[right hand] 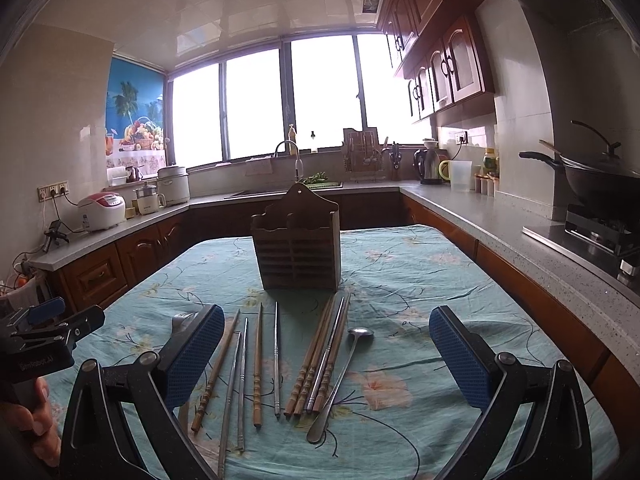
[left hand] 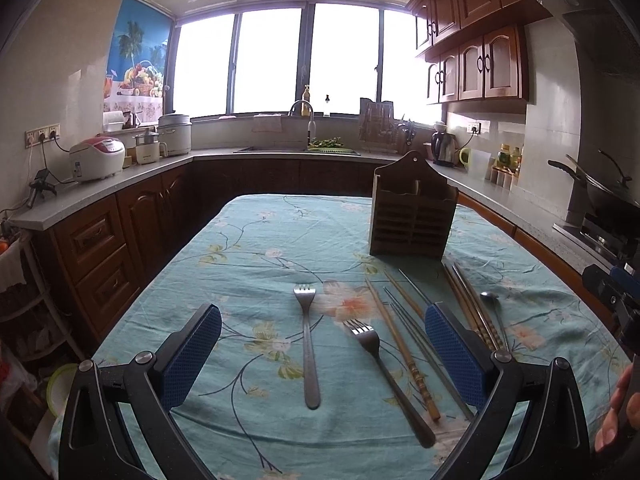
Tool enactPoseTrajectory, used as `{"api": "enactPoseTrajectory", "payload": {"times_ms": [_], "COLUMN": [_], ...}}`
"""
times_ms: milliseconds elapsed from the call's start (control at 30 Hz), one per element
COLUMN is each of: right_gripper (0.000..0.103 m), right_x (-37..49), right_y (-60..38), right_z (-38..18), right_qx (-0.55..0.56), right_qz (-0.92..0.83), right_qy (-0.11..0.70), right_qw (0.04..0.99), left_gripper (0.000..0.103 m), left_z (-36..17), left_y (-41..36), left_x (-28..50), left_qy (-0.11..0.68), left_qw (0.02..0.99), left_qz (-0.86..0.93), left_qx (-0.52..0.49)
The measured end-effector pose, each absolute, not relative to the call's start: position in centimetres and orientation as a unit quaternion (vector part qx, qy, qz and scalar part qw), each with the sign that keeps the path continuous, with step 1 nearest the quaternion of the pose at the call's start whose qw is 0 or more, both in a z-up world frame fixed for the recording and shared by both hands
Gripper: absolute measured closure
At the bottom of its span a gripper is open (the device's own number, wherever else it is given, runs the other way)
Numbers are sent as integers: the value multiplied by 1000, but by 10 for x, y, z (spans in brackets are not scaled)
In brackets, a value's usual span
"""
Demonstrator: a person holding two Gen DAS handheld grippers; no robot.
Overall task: Organize utensils
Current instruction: 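Grasp the metal fork with the left tool while the right tool grasps the spoon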
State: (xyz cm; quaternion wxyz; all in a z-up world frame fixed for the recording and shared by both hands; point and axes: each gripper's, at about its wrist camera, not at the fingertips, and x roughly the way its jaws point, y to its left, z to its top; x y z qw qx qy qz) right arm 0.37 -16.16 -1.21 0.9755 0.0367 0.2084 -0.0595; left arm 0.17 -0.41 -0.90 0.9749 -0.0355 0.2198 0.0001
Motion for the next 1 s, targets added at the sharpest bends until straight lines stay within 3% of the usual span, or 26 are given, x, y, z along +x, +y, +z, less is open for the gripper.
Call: {"api": "enactPoseTrajectory", "payload": {"times_ms": [367,433,533,700,800,1000], "right_gripper": [1,2,10,39,52,59], "right_x": [34,41,54,83,99,123], "right_y": [-182,-186,-193,-211,-219,-228], "right_z": [-29,-33,-41,-60,-74,-100], "right_qx": [68,74,88,119,133,159], "right_qz": [-55,-51,-47,-50,-48,-41], "right_qy": [278,294,321,377,410,455], "right_qw": [957,952,942,917,901,875], "left_gripper": [2,6,15,26,34,44], "left_z": [-11,-10,-9,-13,-19,-30], "left_y": [12,15,15,16,20,22], "left_x": [58,68,82,107,123,150], "left_qy": [321,338,360,399,421,455], "left_qw": [942,934,925,907,897,879], "left_qz": [-49,-62,-72,-90,-93,-97], "left_qx": [-84,-100,-100,-99,-99,-104]}}
